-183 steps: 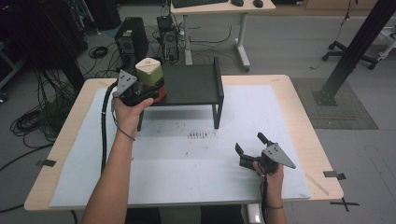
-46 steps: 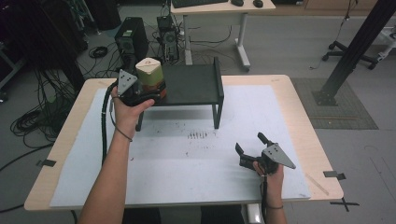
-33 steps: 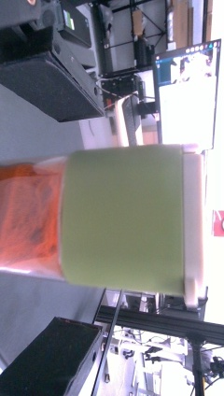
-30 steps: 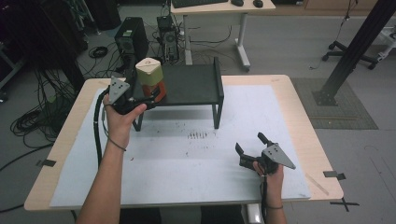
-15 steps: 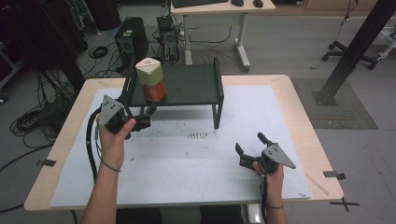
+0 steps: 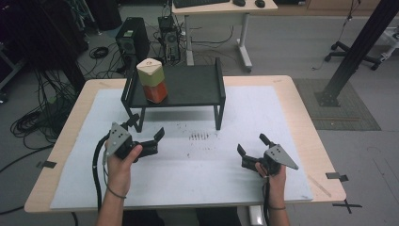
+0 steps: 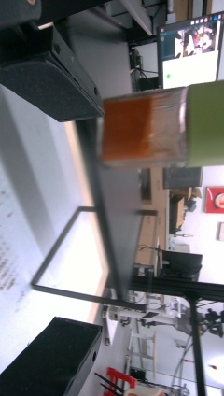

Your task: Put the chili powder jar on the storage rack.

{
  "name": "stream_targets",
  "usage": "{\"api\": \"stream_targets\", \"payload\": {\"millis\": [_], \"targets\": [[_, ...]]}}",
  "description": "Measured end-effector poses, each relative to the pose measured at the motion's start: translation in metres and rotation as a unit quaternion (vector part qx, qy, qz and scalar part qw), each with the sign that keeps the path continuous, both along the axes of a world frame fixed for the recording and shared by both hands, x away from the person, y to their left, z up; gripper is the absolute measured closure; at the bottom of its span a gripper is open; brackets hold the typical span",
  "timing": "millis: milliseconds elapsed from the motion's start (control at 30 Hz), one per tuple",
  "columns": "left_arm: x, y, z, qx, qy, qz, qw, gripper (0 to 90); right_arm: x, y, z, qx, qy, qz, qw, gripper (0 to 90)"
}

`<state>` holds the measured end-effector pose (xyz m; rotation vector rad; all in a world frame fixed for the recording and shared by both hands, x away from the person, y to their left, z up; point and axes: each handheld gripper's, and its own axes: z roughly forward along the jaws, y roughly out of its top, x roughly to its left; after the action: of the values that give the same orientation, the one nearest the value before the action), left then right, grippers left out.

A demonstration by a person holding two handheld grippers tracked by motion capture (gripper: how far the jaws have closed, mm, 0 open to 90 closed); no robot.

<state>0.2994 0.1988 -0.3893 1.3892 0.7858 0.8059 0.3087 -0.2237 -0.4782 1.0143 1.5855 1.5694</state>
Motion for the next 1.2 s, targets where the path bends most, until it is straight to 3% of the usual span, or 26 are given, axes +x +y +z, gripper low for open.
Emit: {"api": "stream_targets", "payload": {"millis": [200,733,800,933,967,1033,1200], "targets": [[-0.007,-0.002,-0.022,-0.012,-0.002,0.008,0.9999,0.2,0.000,0.000,0.000,-0.003,-0.001,0.004,1.0000,3.2],[-0.008,-0.008,-0.062,-0.014,-0.002,0.016,0.9998,0.2,0.000,0.001,0.000,-0.005,-0.002,0.003,1.0000,3.2],[-0.009,-0.009,-0.070,-0.005,0.002,0.017,0.9998,0.2,0.000,0.001,0.000,-0.005,-0.003,0.003,1.0000,3.2],[-0.012,-0.012,-0.081,-0.010,0.001,0.017,0.9998,0.2,-0.001,0.001,0.000,-0.006,-0.004,0.003,1.0000,3.2],[-0.012,-0.012,-0.083,-0.001,0.006,0.013,0.9999,0.2,-0.001,0.001,0.000,-0.006,-0.004,0.003,1.0000,3.2],[-0.013,-0.014,-0.086,0.012,0.006,0.010,0.9999,0.2,-0.001,0.001,0.000,-0.006,-0.005,0.003,1.0000,3.2],[-0.012,-0.016,-0.088,0.013,0.000,0.011,0.9999,0.2,-0.001,0.001,0.000,-0.007,-0.005,0.004,1.0000,3.2]]}}
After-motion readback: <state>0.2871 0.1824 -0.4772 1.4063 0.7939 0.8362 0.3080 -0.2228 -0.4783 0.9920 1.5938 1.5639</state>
